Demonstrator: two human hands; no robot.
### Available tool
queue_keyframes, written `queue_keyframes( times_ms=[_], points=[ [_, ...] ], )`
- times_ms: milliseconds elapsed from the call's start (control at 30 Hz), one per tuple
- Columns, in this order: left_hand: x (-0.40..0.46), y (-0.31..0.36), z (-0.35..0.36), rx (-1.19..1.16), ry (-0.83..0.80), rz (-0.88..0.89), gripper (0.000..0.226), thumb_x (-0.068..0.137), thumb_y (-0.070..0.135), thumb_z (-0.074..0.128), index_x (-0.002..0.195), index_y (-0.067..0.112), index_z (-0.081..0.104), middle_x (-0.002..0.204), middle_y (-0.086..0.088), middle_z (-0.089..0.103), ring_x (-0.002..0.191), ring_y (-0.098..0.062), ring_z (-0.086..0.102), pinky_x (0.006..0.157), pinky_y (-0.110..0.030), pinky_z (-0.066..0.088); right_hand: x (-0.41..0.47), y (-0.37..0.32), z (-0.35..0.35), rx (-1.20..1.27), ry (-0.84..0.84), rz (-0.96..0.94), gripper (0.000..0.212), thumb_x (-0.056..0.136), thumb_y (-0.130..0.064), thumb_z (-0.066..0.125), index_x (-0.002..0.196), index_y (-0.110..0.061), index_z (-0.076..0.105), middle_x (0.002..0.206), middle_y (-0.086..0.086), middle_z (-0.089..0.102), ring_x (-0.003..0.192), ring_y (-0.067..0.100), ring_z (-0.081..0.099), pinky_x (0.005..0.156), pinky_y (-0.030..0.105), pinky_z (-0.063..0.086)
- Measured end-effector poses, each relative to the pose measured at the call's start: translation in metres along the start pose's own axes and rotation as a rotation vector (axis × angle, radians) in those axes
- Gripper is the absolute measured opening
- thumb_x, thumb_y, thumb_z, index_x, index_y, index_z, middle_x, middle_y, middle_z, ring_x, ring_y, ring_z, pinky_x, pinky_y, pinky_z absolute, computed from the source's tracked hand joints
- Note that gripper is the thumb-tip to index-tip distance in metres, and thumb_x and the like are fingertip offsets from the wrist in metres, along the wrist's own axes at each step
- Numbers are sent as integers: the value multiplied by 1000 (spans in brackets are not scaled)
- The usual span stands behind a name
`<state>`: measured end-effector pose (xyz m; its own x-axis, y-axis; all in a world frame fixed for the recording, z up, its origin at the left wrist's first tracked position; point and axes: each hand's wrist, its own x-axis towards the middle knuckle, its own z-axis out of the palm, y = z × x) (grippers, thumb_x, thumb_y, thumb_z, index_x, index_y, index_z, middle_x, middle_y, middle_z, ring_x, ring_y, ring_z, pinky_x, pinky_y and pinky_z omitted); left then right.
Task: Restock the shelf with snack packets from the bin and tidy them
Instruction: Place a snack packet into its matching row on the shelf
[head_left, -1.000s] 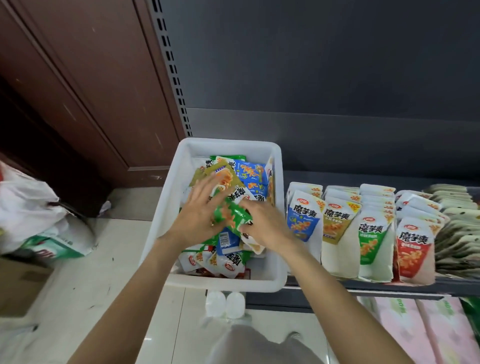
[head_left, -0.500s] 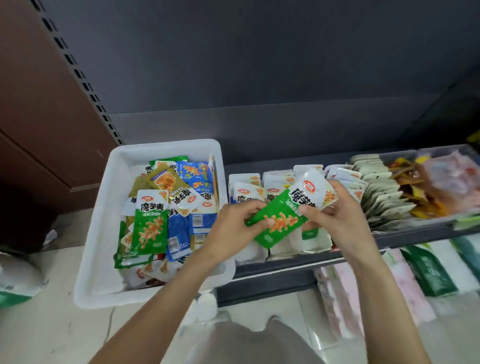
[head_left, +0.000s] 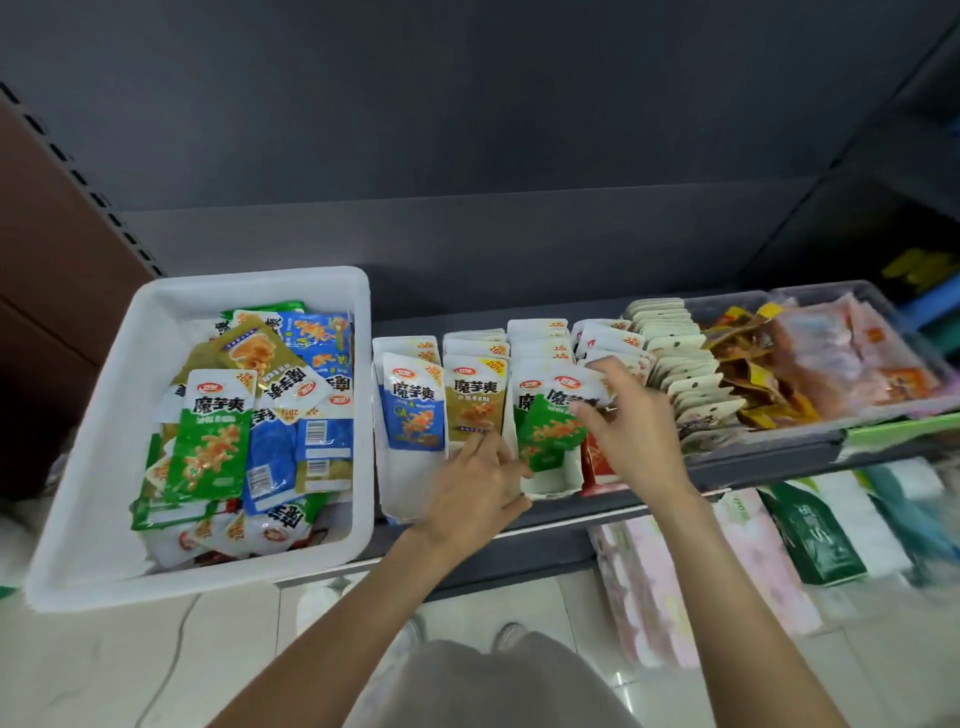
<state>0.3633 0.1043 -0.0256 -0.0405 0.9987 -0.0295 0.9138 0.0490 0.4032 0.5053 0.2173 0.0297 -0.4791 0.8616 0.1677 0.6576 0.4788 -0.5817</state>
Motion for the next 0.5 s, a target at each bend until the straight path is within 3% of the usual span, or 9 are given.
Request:
queue_keyframes(
  times_ms=[133, 200, 267, 400, 500],
  points=[
    [5, 8, 5, 92, -27, -4, 34, 92, 36, 54, 124, 27, 59, 120, -2, 45, 119, -18, 38, 98, -32, 39, 7, 8, 24, -81, -206, -21, 39, 84, -16, 69, 118, -22, 49, 94, -7, 61, 86, 13, 61, 62, 10, 37],
    [7, 11, 7, 111, -35, -19, 30, 93, 34, 52, 121, 27, 61, 121, -2, 45, 120, -18, 39, 98, -30, 39, 11, 15, 34, -89, -209, -42, 41, 84, -11, 68, 119, -18, 48, 110, 1, 63, 97, 20, 62, 74, 20, 43],
    [8, 12, 10, 119, -31, -25, 28, 95, 34, 50, 118, 26, 63, 121, -2, 46, 119, -16, 41, 96, -28, 39, 14, 19, 44, -139, -150, -63, 42, 84, -9, 67, 121, -15, 49, 116, 7, 60, 101, 26, 61, 80, 30, 48],
    [8, 13, 12, 96, 5, -33, 27, 95, 32, 49, 114, 23, 66, 118, -2, 49, 115, -14, 46, 94, -26, 42, 19, 16, 56, -269, -25, -96, 39, 83, -8, 67, 118, -12, 52, 116, 10, 54, 100, 26, 59, 75, 31, 50],
    [8, 12, 14, 80, 19, -33, 24, 95, 30, 50, 110, 22, 68, 115, -2, 50, 112, -14, 48, 92, -26, 44, 21, 15, 60, -378, 119, -106, 55, 71, -9, 78, 119, -12, 52, 119, 16, 50, 104, 29, 51, 81, 36, 50]
  ],
)
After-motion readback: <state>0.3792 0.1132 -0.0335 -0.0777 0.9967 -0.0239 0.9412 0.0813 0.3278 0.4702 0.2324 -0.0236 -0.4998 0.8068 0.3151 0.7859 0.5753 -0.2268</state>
